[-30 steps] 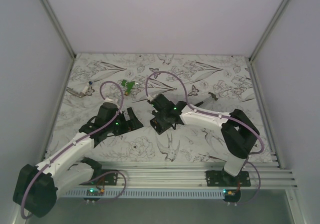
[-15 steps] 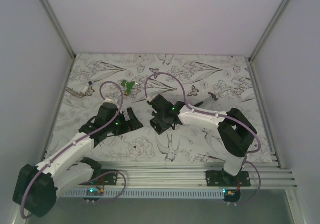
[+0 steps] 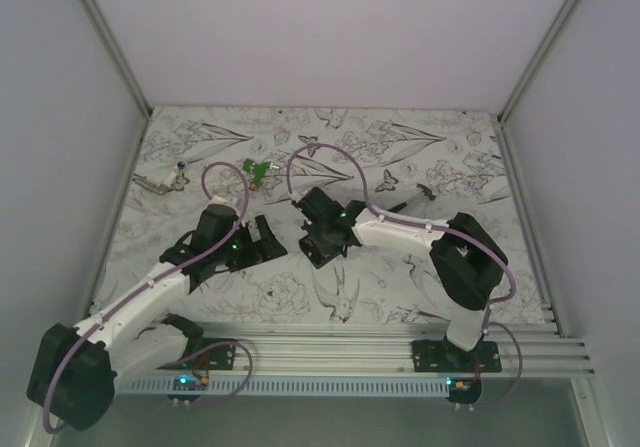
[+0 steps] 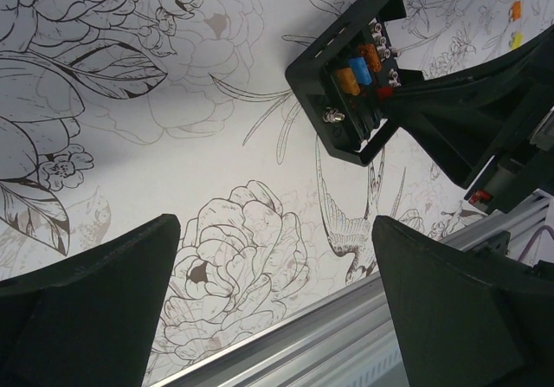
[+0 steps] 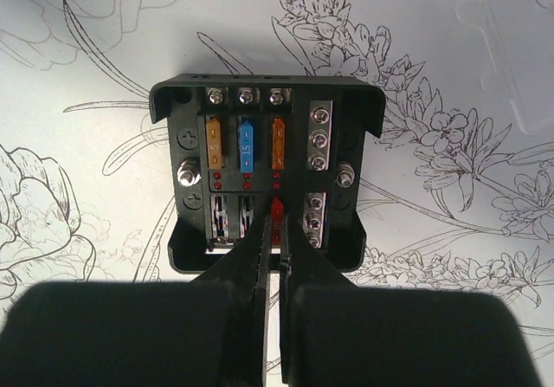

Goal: Snap on the fuse box
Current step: Install the fuse at the fuse box base.

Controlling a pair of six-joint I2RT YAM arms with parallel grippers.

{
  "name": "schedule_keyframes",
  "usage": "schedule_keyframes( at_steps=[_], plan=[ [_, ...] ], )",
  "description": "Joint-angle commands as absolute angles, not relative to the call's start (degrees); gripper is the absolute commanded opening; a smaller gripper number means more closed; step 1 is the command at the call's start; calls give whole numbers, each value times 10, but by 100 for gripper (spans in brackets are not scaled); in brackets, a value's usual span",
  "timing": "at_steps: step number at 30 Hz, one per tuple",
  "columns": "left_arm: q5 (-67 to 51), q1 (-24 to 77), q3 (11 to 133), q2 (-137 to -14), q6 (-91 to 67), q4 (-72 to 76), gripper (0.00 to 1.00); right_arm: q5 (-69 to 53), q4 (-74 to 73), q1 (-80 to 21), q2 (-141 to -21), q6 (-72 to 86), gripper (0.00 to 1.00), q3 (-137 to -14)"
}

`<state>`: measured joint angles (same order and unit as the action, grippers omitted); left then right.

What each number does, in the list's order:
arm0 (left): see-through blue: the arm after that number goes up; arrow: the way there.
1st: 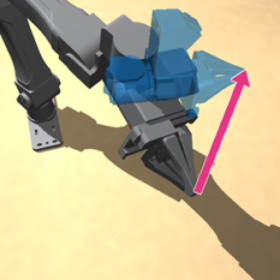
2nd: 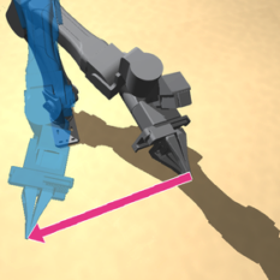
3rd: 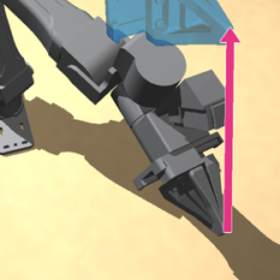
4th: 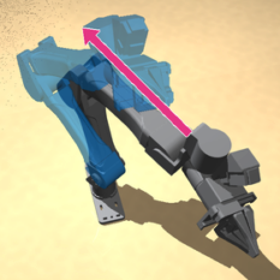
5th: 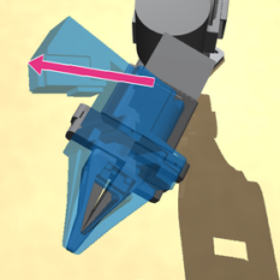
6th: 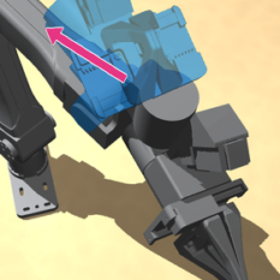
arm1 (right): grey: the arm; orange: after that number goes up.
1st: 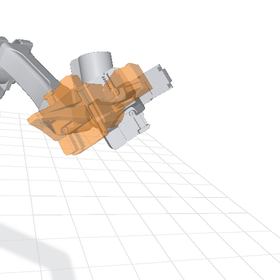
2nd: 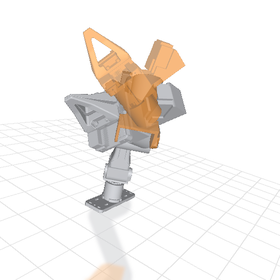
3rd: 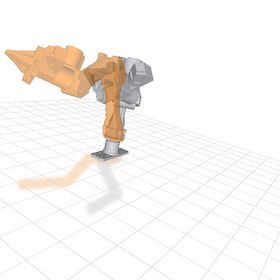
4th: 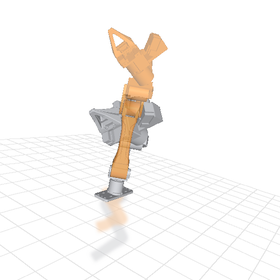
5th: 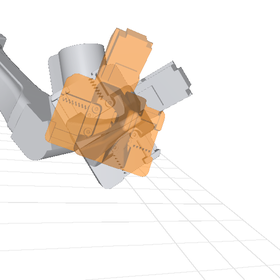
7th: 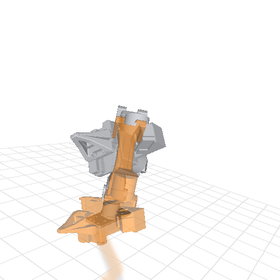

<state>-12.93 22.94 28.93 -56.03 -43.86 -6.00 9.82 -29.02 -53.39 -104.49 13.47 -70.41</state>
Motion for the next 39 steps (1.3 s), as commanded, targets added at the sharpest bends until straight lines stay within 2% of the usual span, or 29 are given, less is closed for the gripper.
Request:
schedule_keyframes(
  at_steps=[1,9,19,28,39],
  plan=[
    [-140,232,303,-571,-429,-69,100,89,-293,-532,-1058,125,0,-723],
    [-141,232,303,-574,-427,-69,100,72,-298,-527,-1060,123,0,-677],
    [-138,234,306,-586,-426,-69,100,51,-264,-526,-1039,147,0,-543],
    [-134,236,302,-583,-427,-69,99,68,-293,-522,-1115,121,0,-657],
    [-128,236,302,-585,-423,-69,100,132,-351,-555,-1080,138,0,-615]
  ],
)
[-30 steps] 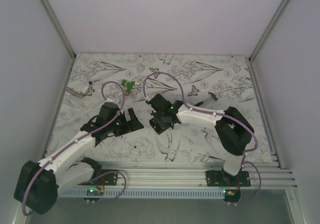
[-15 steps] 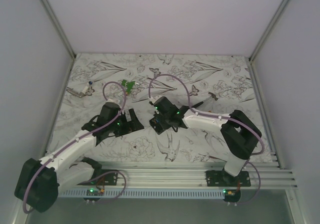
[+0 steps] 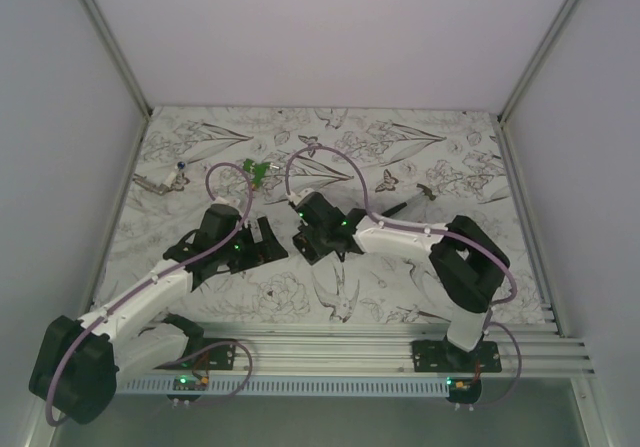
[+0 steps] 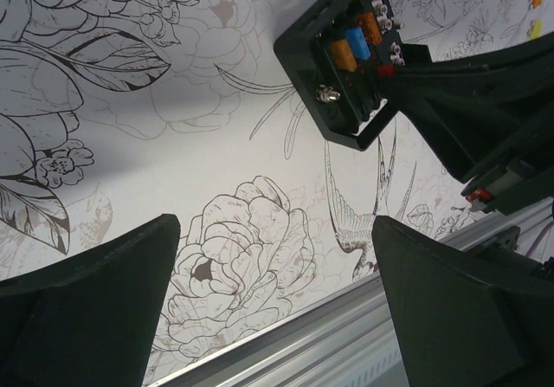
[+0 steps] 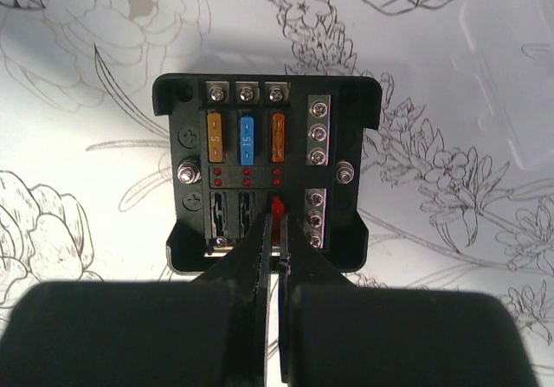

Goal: Snap on the fuse box
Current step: Install the fuse at the fuse box base.

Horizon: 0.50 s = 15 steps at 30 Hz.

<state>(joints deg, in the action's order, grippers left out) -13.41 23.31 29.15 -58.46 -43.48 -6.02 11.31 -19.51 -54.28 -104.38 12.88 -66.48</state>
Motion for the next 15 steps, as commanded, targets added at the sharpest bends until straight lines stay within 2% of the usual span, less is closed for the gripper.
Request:
schedule_keyframes(
  at_steps=[1,6,10,15],
  plan=[
    [-126,236,301,-583,-424,-69,99,136,-351,-555,-1074,138,0,-622],
    [-118,236,295,-565,-428,-70,100,120,-343,-555,-1055,126,1,-671],
    [-111,236,291,-550,-429,-74,100,111,-336,-555,-1042,122,10,-702],
    [-111,236,293,-544,-427,-77,100,101,-332,-553,-1029,119,17,-721]
  ],
)
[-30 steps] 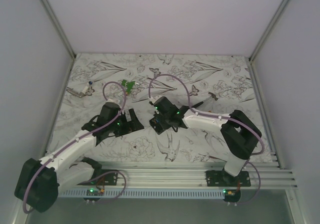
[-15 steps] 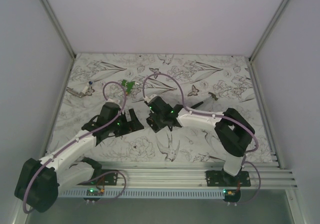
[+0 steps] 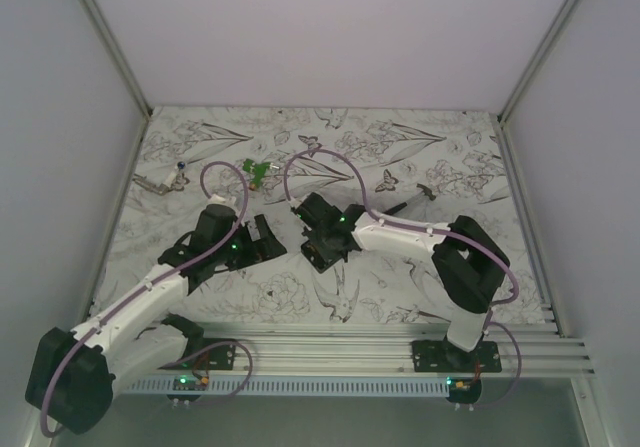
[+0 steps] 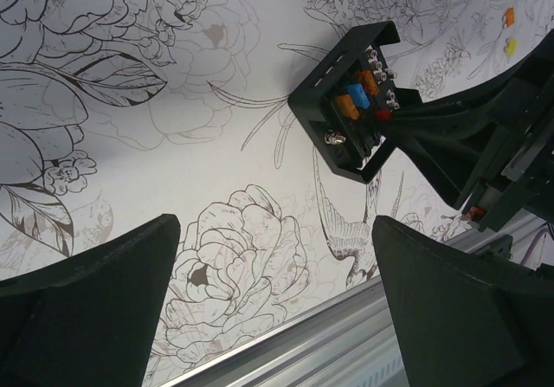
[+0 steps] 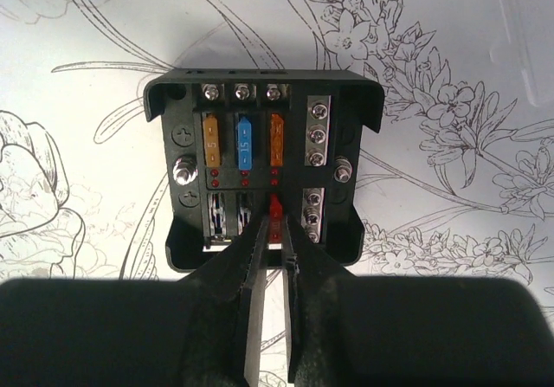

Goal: Snap on the fuse box
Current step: Install the fuse at the fuse box base.

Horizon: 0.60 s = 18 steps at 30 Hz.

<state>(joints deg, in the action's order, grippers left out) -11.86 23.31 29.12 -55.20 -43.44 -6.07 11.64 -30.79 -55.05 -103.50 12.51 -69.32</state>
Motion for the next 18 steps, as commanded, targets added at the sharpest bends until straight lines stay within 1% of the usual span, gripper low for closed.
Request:
schedule_keyframes(
  at_steps=[1,4,7,13,18],
  plan=[
    [-110,236,293,-545,-427,-77,99,99,-330,-552,-1028,118,19,-723],
    [-111,236,294,-546,-426,-78,100,95,-328,-551,-1028,118,27,-728],
    [-110,236,296,-547,-425,-79,100,92,-325,-549,-1026,119,30,-729],
    [-111,236,297,-550,-424,-79,99,100,-324,-538,-1031,121,27,-731],
    [-111,237,297,-551,-423,-78,99,98,-320,-535,-1038,122,20,-730]
  ],
)
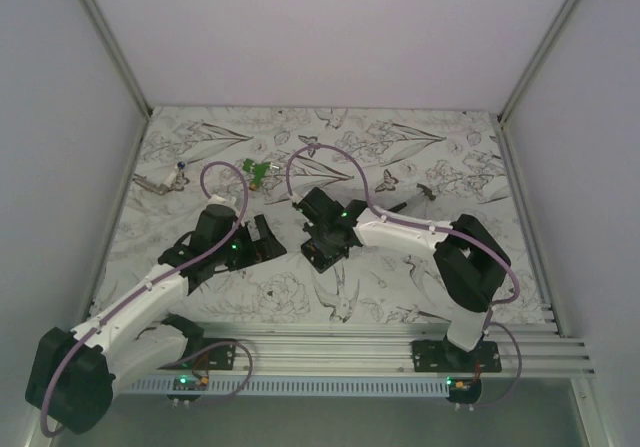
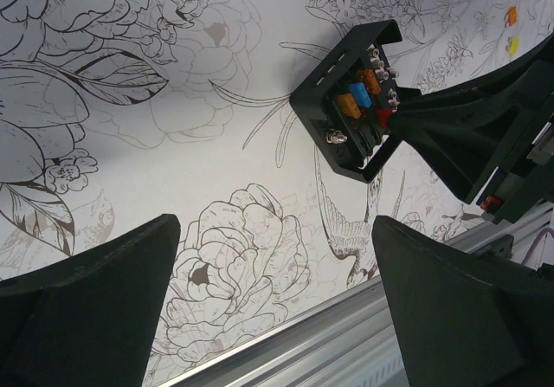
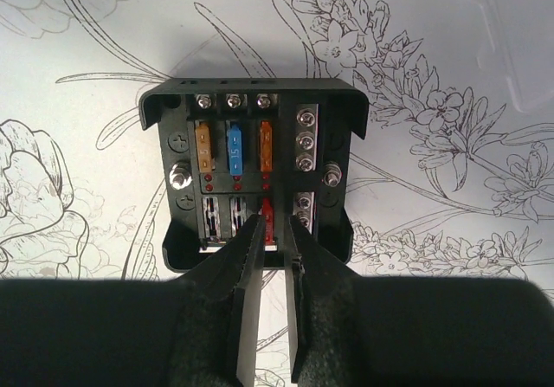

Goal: Snap on the fuse box
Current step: Install the fuse at the fuse box base.

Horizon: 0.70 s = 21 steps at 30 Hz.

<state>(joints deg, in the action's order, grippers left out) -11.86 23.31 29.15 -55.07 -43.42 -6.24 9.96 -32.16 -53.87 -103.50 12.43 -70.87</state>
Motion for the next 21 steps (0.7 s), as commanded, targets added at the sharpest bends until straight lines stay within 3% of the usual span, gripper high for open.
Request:
schedule_keyframes(
  at_steps=[1,9,21],
  plan=[
    [-110,236,298,-552,-423,-78,100,98,-320,-534,-1040,121,19,-730],
    [-112,236,299,-555,-423,-79,100,81,-324,-533,-1057,120,1,-731],
    [-106,236,296,-555,-420,-78,100,95,-370,-533,-1118,123,0,-685]
  ],
)
